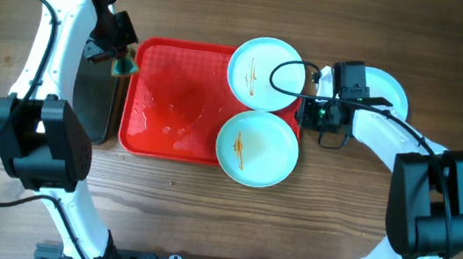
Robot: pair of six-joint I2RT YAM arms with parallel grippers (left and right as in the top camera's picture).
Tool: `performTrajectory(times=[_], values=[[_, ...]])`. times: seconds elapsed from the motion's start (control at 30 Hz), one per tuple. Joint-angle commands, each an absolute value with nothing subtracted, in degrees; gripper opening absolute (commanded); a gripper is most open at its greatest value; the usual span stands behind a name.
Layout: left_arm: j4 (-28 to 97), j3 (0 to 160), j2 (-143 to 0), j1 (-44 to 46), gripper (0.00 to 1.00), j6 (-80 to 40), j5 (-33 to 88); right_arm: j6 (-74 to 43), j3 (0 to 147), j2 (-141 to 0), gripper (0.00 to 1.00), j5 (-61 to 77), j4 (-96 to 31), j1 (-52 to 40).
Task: Clean dirty plates on tray and stack at the side
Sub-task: 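Set the plate down right of the red tray and release, then grasp the next plate rim with the right gripper and pull it left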
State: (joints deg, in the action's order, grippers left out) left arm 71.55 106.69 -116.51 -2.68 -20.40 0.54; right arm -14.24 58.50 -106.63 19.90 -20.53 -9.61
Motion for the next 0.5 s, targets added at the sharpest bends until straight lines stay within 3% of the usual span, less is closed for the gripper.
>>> performTrajectory(times=[0.0,0.17,0.33,0.47], values=[[71.40,107.59,-114.54,-2.61,0.04,-19.68,1.06,-13.08,61.34,-105.86,0.43,22.13,-23.99,-9.41],[71.44,107.59,-114.54,-2.61,0.04,-19.68,1.04,-16.12,69.89,-101.34,0.50,22.31,-38.06,-9.32],[71.57,107.59,-114.54,-2.61,0.04,-19.68,1.06,-21.02,70.35,-100.20,0.40,21.87,-50.68,-9.85],[71.55,107.59,-114.54,-2.61,0.04,-19.68,1.04,-22.83,65.56,-100.20,0.38,21.67,-53.84,-11.77]])
